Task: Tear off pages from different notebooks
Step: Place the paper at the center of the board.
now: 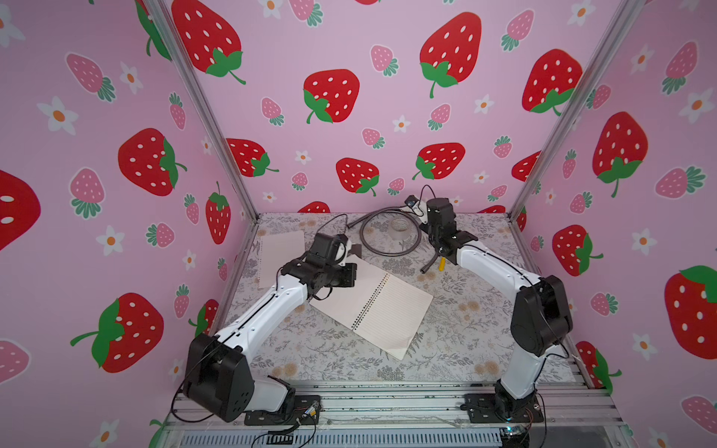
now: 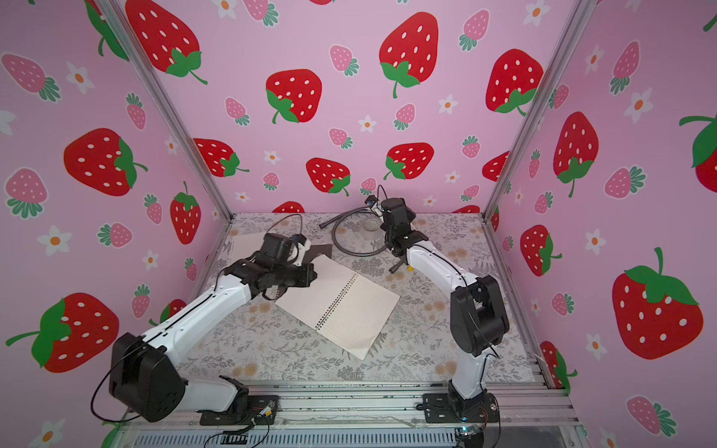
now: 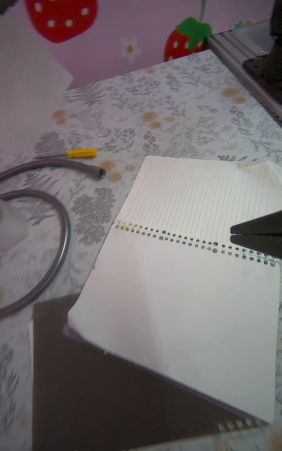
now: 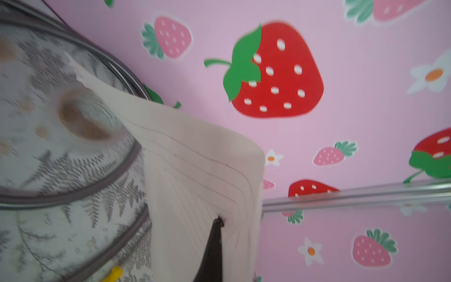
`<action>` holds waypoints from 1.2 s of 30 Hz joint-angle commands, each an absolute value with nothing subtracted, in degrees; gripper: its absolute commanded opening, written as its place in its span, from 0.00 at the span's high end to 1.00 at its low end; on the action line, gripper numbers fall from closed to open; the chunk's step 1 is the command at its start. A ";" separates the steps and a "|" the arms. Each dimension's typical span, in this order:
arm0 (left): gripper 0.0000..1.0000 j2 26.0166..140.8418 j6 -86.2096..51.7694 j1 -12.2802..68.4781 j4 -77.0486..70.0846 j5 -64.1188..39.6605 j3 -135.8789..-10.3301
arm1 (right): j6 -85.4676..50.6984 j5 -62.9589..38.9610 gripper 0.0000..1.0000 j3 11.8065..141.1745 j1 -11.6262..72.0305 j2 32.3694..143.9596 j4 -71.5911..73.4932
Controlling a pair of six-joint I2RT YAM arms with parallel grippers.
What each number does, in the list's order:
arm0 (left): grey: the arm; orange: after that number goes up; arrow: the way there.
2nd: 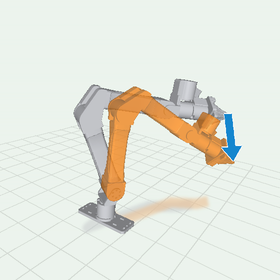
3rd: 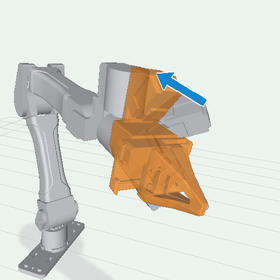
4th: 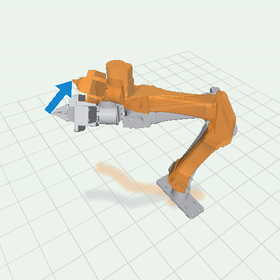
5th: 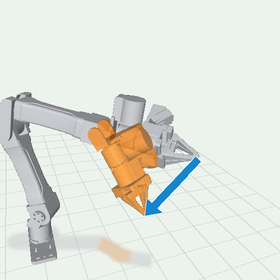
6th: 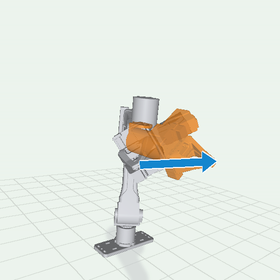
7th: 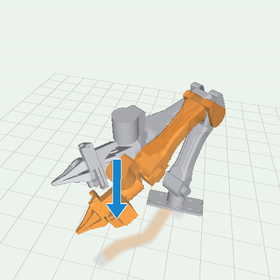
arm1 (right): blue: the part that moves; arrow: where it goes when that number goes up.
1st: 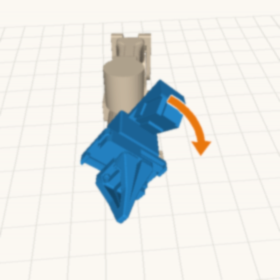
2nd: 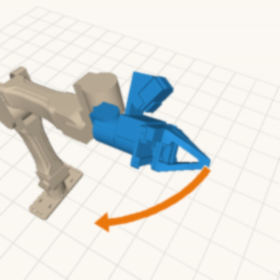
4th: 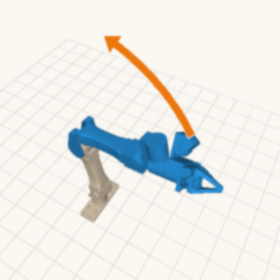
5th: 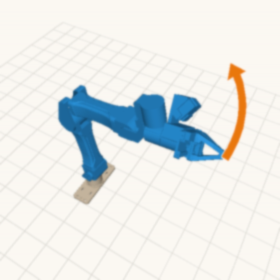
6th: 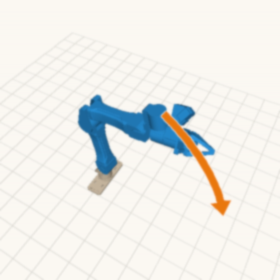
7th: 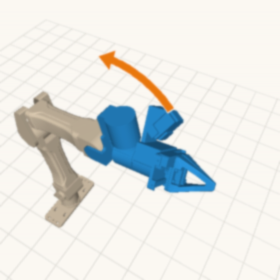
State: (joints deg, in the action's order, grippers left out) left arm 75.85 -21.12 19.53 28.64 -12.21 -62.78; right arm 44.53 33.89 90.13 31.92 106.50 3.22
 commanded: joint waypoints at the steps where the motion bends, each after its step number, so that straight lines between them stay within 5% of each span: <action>1: 1.00 67.38 -29.73 11.91 29.60 -3.99 -58.65 | 47.13 27.19 1.00 97.01 37.31 112.51 4.65; 7: 1.00 53.54 -32.75 -0.93 36.54 4.48 -57.85 | 47.88 14.86 0.99 104.37 47.99 123.51 11.03; 12: 1.00 53.54 -31.92 -1.47 38.30 3.68 -59.53 | 44.02 2.76 0.92 105.20 54.54 131.25 16.53; 27: 1.00 54.27 -32.17 -1.39 38.63 0.18 -57.71 | 33.08 -27.47 0.87 105.27 57.21 132.02 -2.74; 36: 1.00 55.70 -32.34 -1.34 37.98 -1.07 -55.87 | 25.75 -38.87 0.28 104.63 58.69 128.47 -10.35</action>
